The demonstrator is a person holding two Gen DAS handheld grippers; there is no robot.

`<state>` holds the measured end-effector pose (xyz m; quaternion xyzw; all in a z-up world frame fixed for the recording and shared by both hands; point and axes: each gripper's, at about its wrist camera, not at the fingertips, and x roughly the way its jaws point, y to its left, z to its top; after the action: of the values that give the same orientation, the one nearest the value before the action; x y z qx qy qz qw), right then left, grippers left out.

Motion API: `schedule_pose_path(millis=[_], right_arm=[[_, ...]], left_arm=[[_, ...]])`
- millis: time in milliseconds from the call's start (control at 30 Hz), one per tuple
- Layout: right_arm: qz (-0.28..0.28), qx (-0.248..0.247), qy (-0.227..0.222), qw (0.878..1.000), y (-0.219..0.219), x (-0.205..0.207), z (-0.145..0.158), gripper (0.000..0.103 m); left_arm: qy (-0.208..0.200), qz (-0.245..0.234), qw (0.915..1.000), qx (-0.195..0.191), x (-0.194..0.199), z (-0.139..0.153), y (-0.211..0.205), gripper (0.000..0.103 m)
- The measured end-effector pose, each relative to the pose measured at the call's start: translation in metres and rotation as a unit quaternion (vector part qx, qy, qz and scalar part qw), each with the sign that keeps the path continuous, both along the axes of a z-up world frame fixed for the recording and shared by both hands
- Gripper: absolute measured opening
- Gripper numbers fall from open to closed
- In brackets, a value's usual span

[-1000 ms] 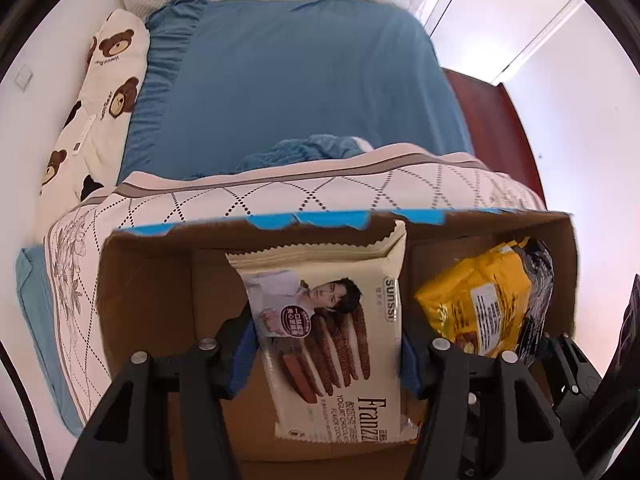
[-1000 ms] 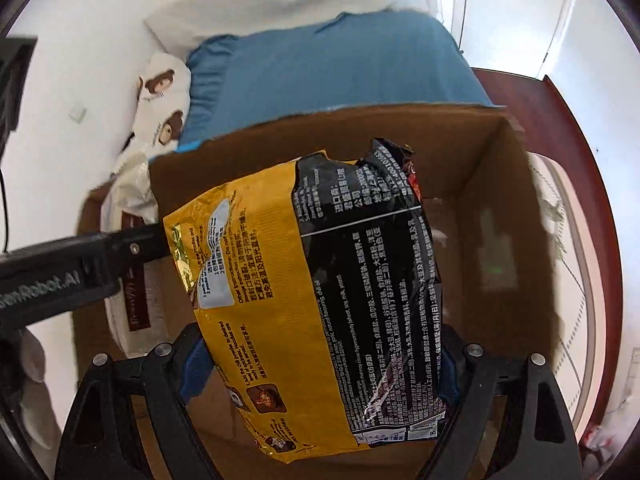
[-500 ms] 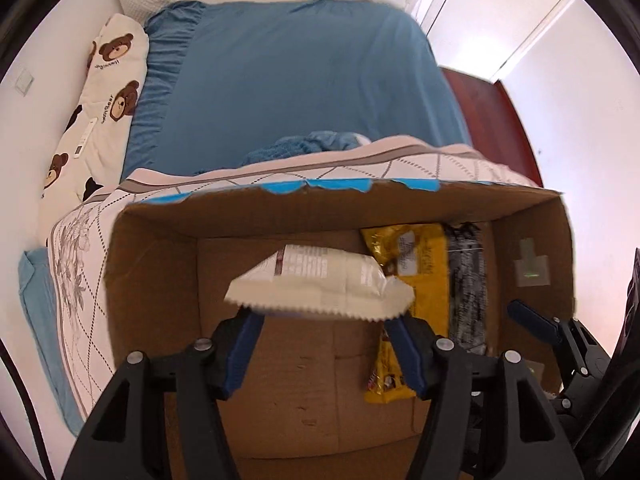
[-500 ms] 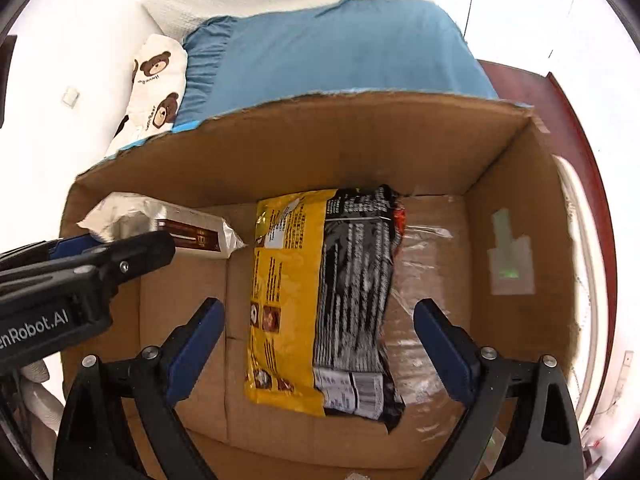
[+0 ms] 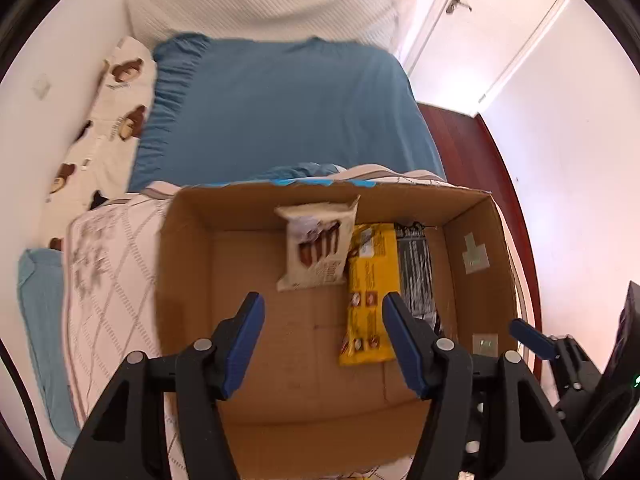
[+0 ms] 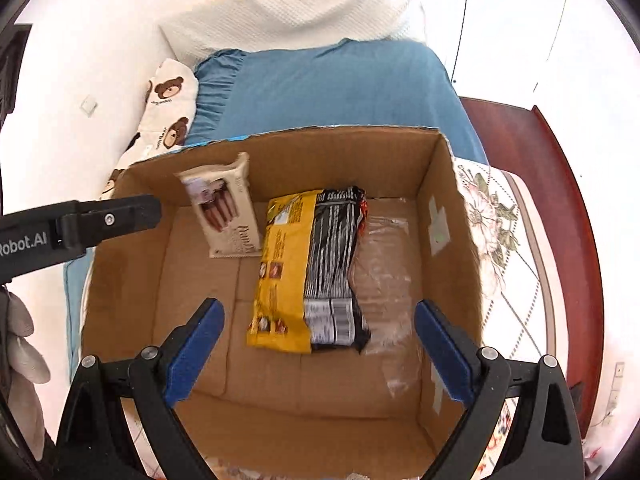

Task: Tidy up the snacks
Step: 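Grasp the orange seed bag with left tool while right tool grasps the oat biscuit pack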

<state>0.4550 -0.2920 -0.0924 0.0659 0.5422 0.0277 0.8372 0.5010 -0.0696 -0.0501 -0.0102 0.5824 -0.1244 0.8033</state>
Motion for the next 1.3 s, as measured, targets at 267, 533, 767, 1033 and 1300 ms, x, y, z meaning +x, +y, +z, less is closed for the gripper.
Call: schedule_pose_path(millis=[267,533,767,1033,1300], right_arm=[[0.019,0.025,-0.052,0.998,0.014,-0.098,0.026,0.098],[0.039,0.068,0.013,0.997,0.036,-0.206,-0.028,0.098],[0.056,0.062,0.105,0.991,0.064,-0.269,-0.106,0.098],[0.102,-0.035,0.137,0.985,0.091,-0.296,-0.159,0.098],[0.18,-0.114,0.151,0.965,0.125,-0.309,-0.189,0.096]], left_arm=[[-0.076,0.023,0.9967,0.014,-0.108,0.027,0.053,0.059],[-0.044,-0.051,0.9914,0.113,-0.223,-0.031,0.081,0.059],[0.074,-0.141,0.9623,0.221,-0.31,-0.152,0.112,0.059],[0.13,-0.24,0.9194,0.283,-0.342,-0.242,0.1,0.061],[0.1,-0.181,0.9421,0.264,-0.313,-0.235,0.118,0.059]])
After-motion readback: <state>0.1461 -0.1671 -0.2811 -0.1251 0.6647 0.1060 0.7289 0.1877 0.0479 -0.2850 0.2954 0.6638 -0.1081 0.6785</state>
